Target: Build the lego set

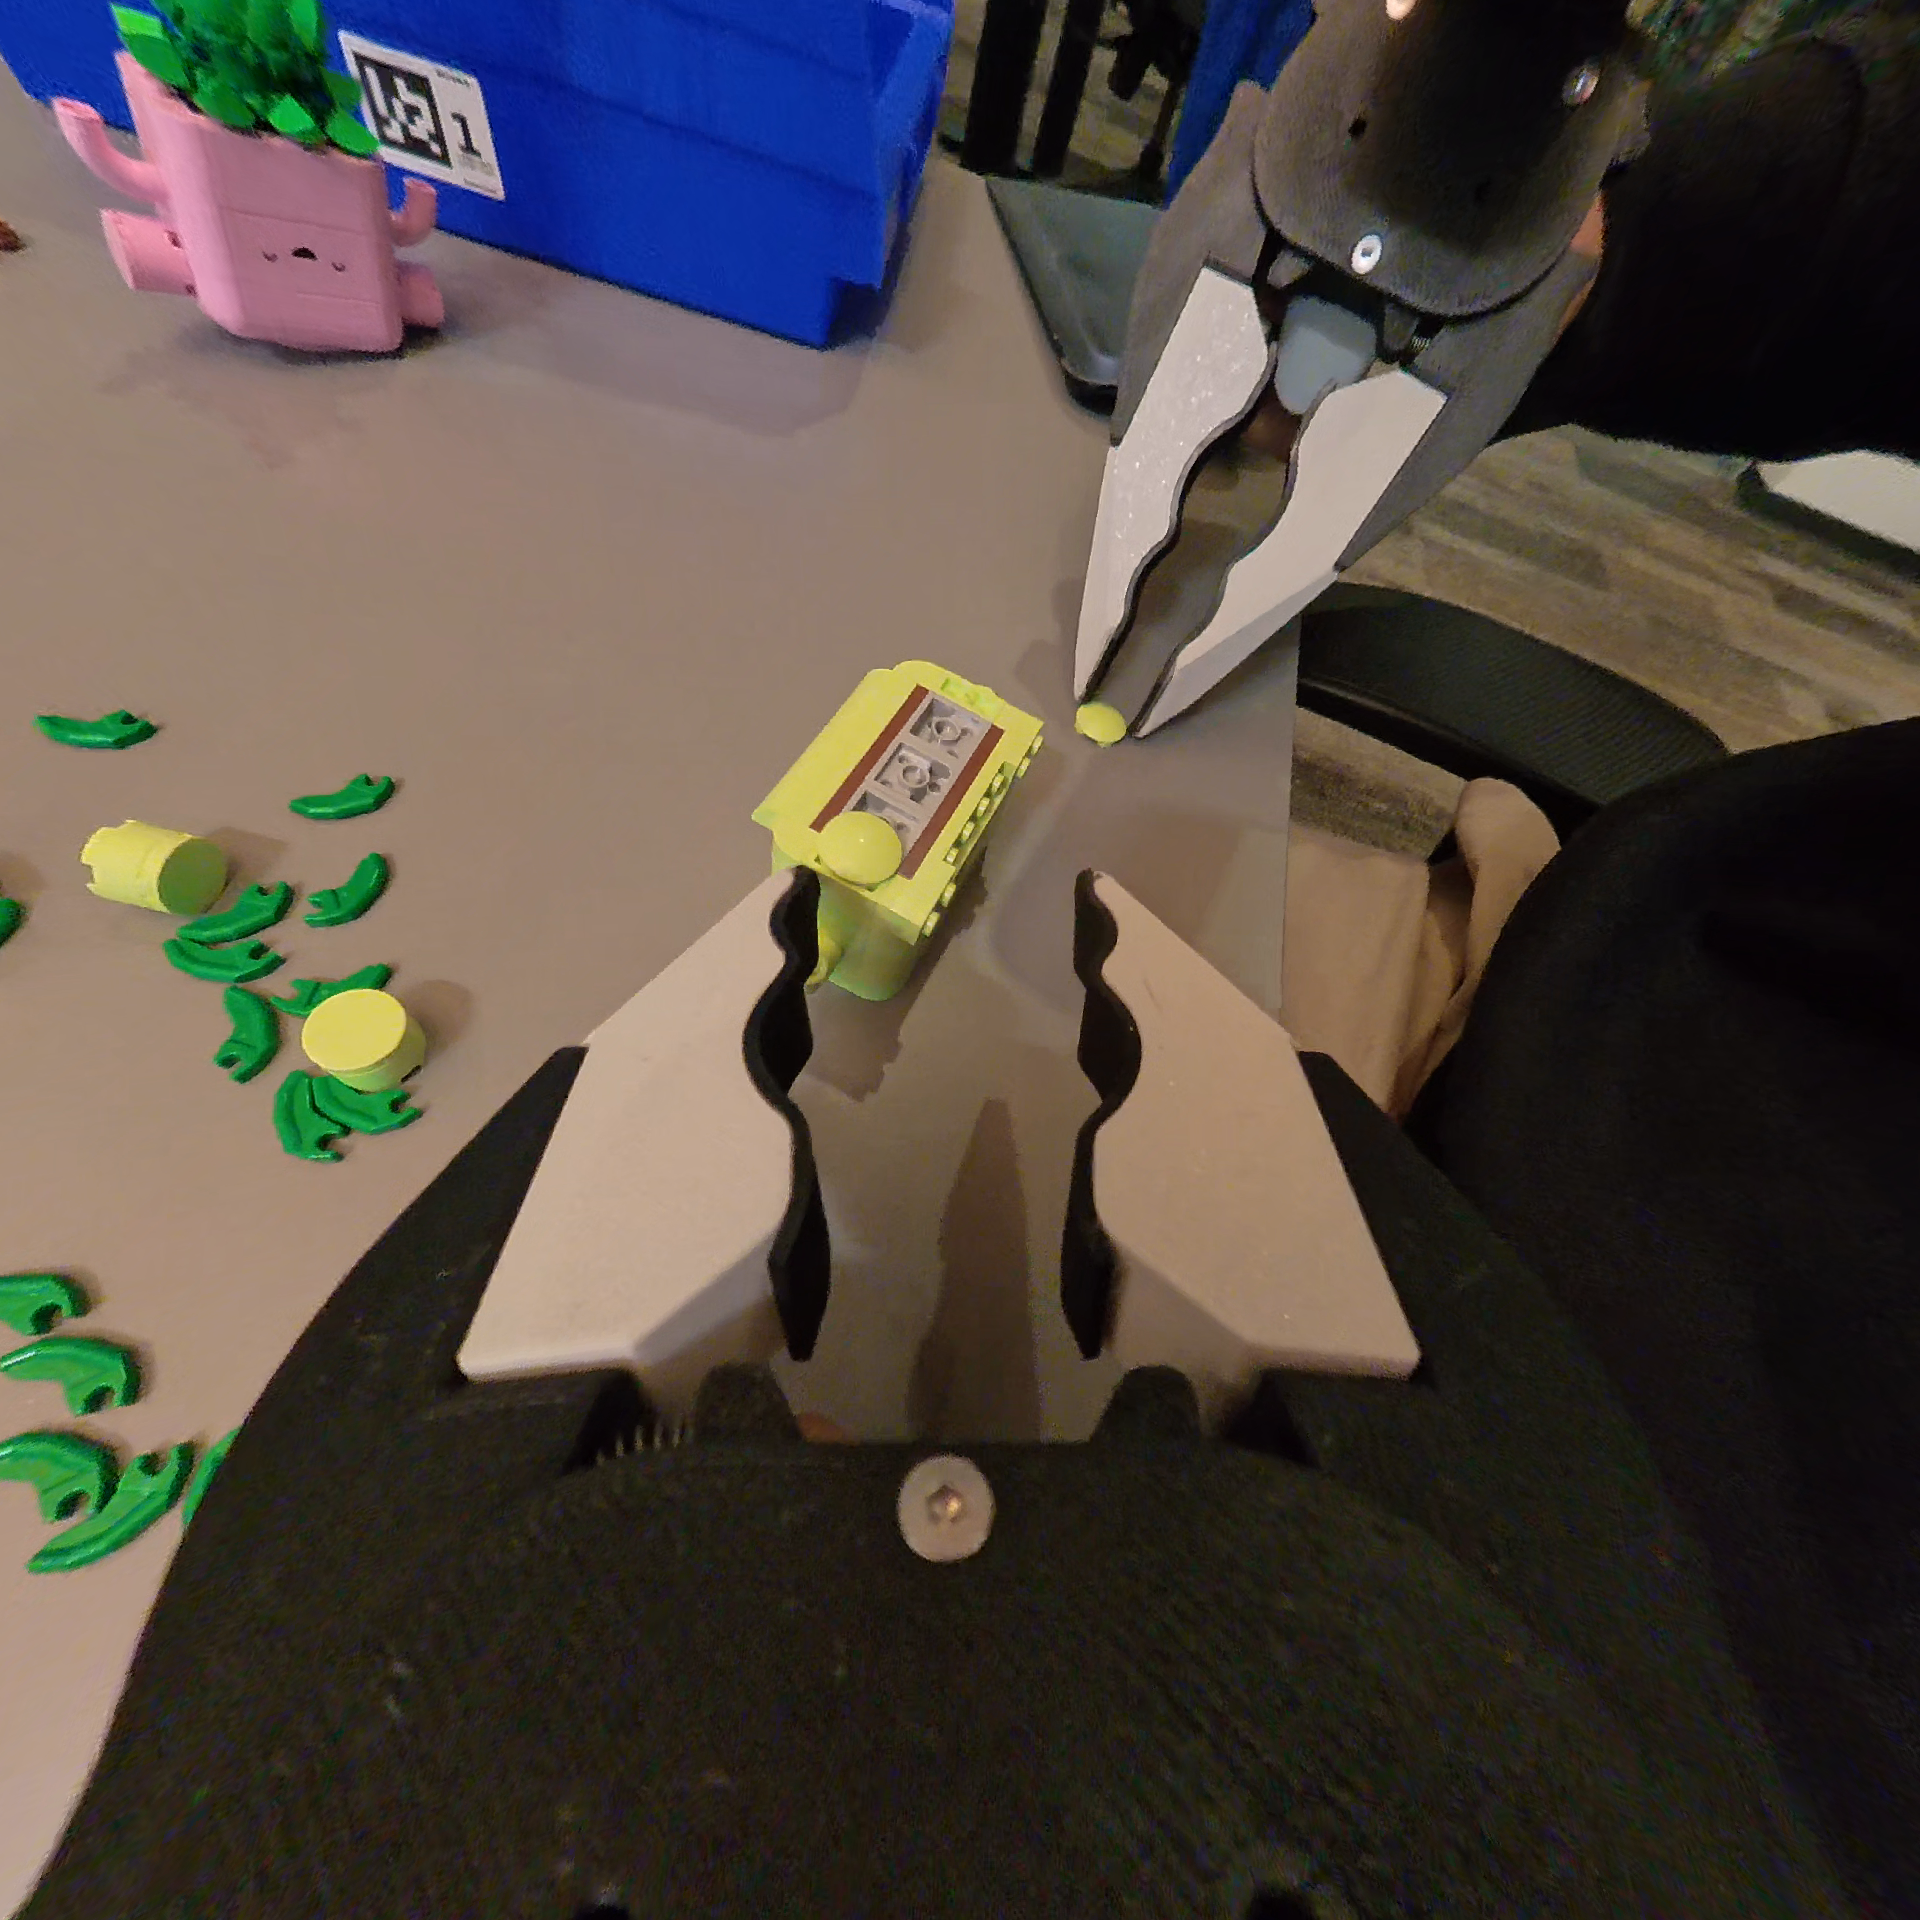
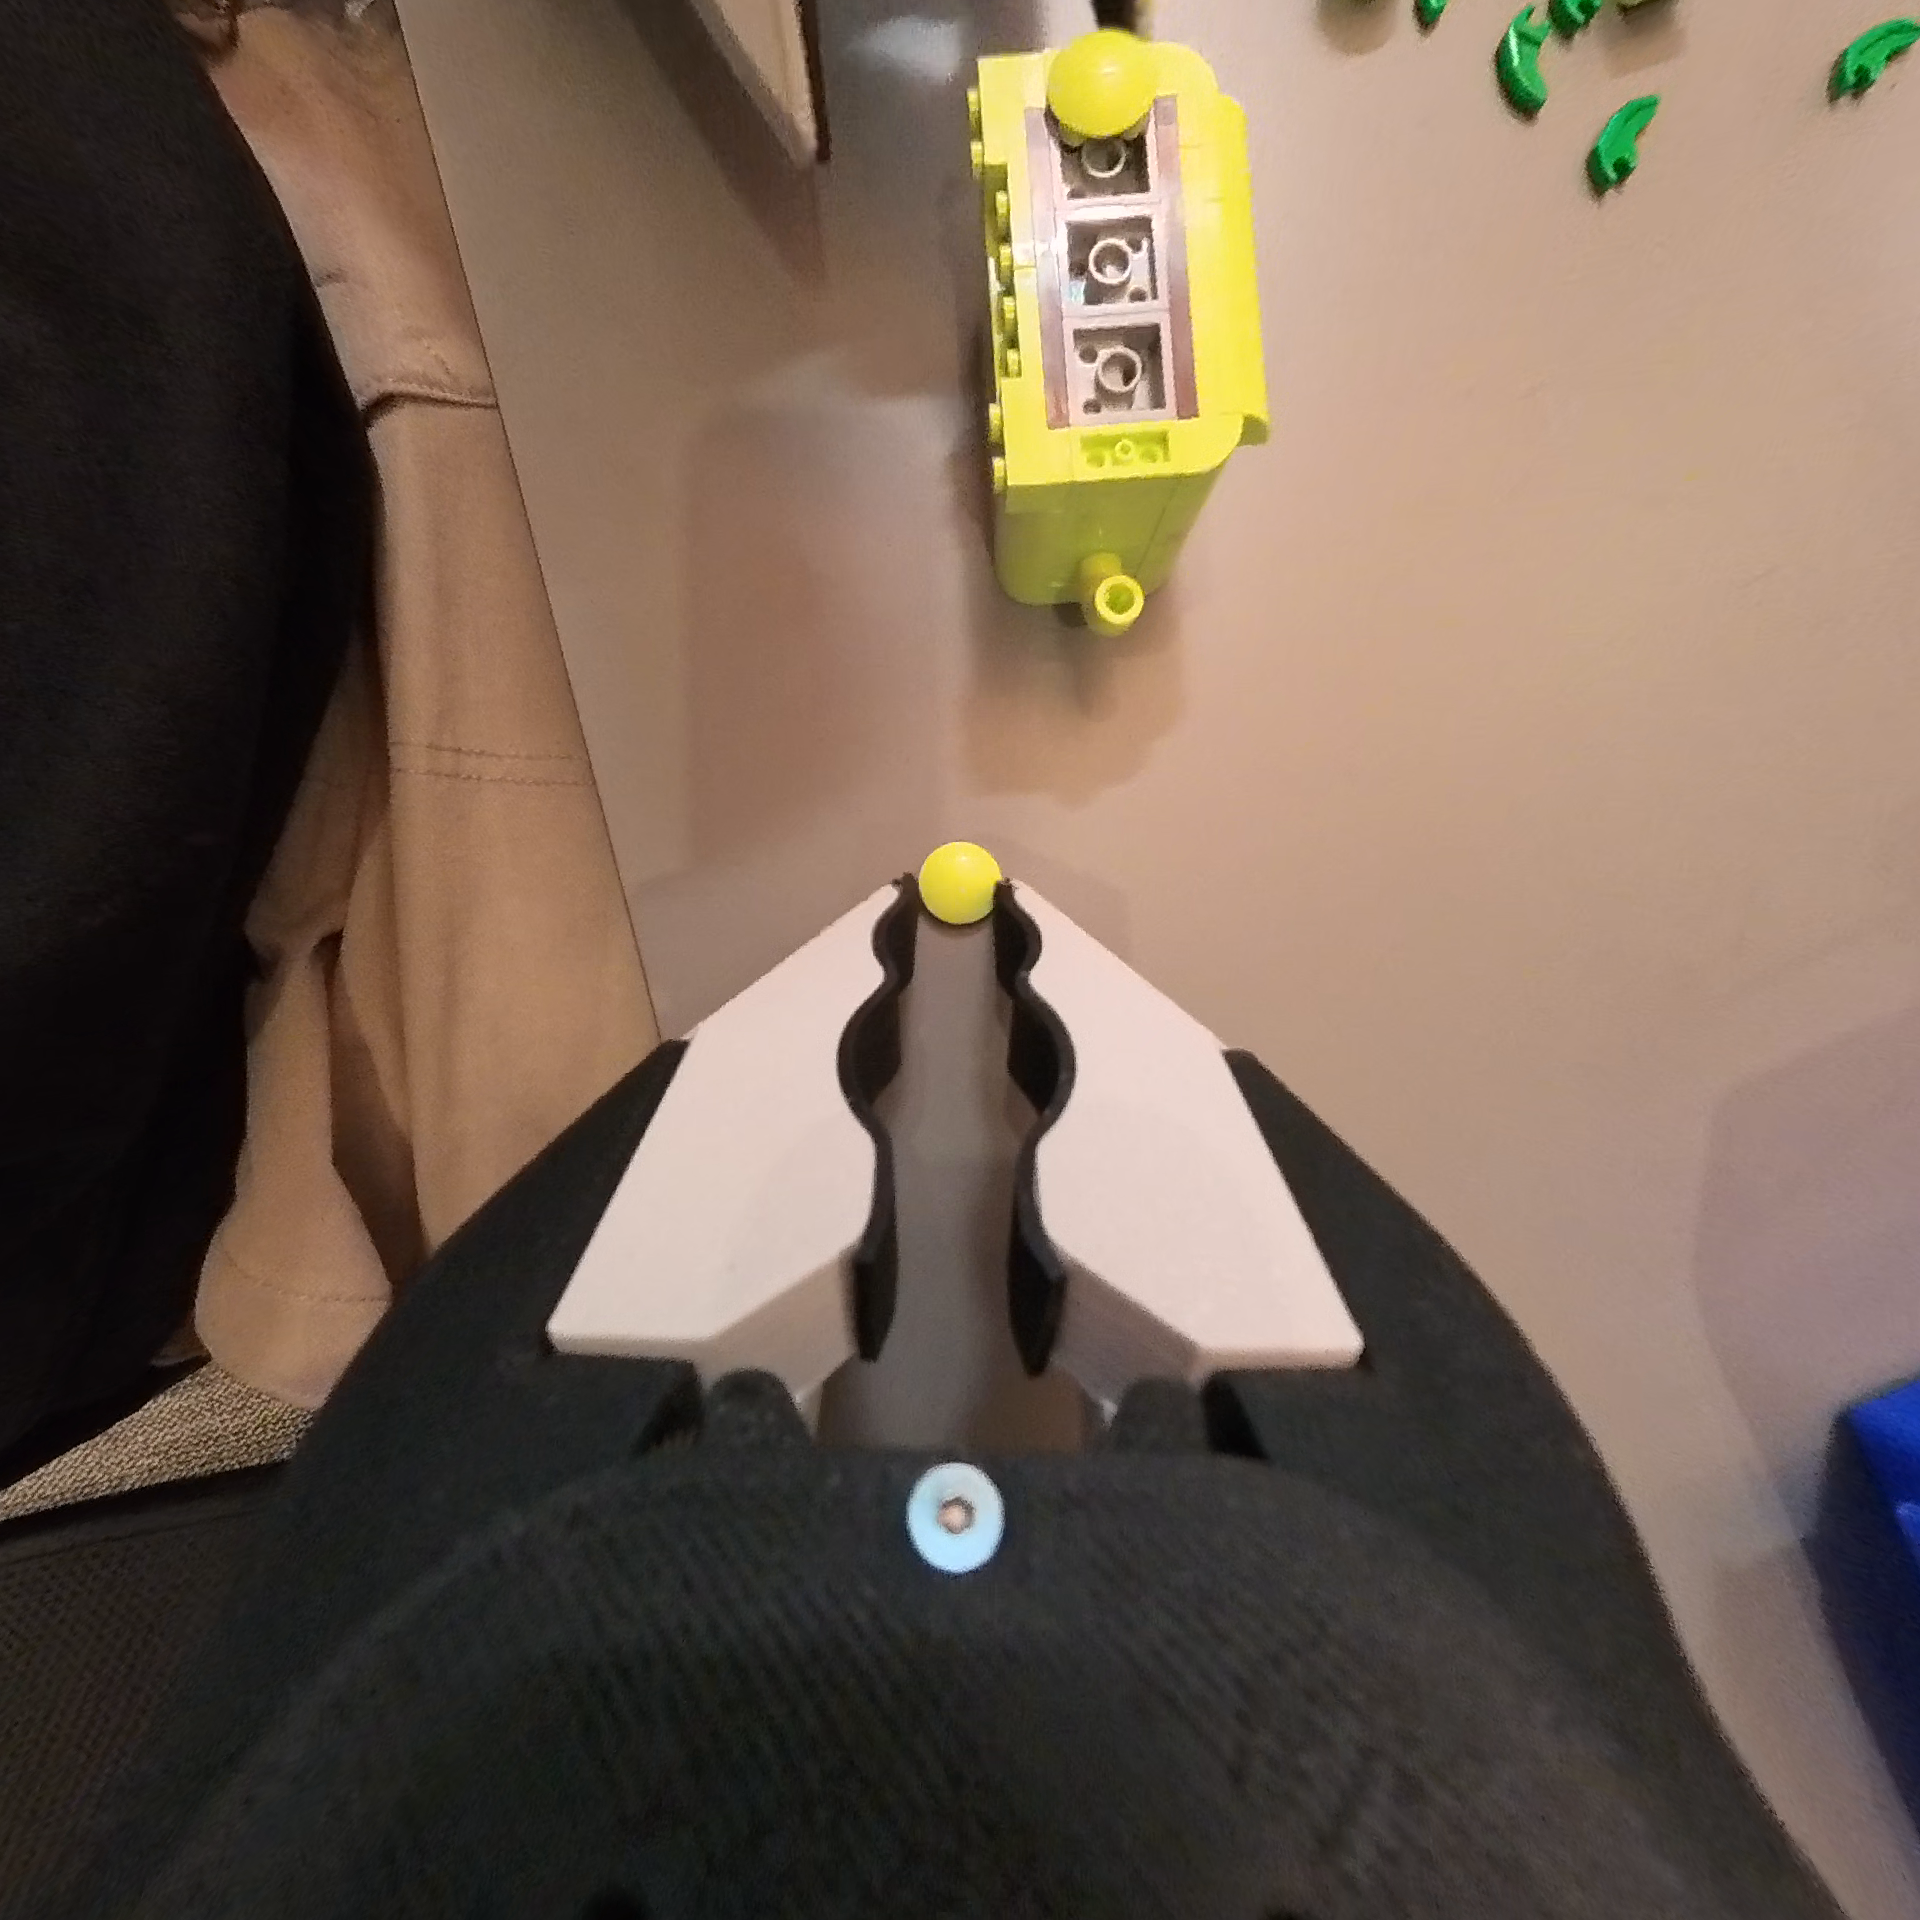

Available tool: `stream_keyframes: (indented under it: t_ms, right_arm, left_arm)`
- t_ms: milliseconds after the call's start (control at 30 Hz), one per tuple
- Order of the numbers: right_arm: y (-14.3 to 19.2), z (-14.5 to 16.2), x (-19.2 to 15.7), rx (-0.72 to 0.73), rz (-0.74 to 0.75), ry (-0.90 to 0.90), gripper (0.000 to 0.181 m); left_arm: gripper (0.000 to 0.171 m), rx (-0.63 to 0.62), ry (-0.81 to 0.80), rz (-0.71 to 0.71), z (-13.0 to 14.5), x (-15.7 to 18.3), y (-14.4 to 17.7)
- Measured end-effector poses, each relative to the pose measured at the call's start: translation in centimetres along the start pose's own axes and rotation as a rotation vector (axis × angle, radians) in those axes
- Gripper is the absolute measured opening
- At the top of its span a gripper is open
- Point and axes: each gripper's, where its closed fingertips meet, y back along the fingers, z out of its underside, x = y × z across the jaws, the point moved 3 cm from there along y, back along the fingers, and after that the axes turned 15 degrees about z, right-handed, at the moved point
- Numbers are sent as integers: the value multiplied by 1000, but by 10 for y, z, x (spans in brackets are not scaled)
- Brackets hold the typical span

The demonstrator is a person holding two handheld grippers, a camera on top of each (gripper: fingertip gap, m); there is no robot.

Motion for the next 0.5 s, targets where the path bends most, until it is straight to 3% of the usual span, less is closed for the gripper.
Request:
stream_keyframes:
  t_ms: [500]
  right_arm:
    - [-2, -3, 1, -3, -9, 2, 14]
  left_arm:
    - [48, 22, 9, -3, -1, -2, 0]
